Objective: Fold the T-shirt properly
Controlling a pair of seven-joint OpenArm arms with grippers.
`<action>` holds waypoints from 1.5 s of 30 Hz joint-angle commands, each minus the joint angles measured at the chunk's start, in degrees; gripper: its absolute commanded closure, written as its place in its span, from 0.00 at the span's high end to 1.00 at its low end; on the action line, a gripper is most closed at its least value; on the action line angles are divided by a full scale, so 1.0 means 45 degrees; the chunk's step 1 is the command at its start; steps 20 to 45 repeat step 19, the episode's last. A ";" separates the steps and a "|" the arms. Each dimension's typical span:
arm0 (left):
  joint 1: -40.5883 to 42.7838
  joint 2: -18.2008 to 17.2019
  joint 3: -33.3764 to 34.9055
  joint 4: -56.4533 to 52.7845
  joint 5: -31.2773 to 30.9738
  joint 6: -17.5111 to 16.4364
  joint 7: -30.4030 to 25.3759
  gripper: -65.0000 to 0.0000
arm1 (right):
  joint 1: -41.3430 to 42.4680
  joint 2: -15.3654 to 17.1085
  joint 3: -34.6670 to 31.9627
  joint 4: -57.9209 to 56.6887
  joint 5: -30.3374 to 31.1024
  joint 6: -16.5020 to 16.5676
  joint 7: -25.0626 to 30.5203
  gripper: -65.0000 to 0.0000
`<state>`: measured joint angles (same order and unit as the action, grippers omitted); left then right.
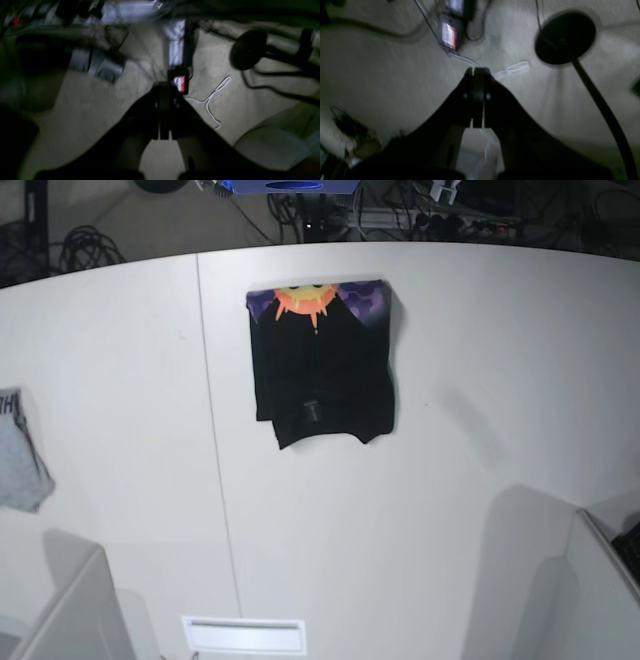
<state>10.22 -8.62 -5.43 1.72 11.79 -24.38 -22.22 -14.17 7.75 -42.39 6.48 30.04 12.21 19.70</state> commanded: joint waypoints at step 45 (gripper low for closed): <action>0.0044 -0.0223 0.1471 0.0742 -0.0169 -0.0023 0.0395 0.00 | 0.0112 -0.0110 -0.0006 -0.0219 0.0113 0.0052 -0.0423 0.00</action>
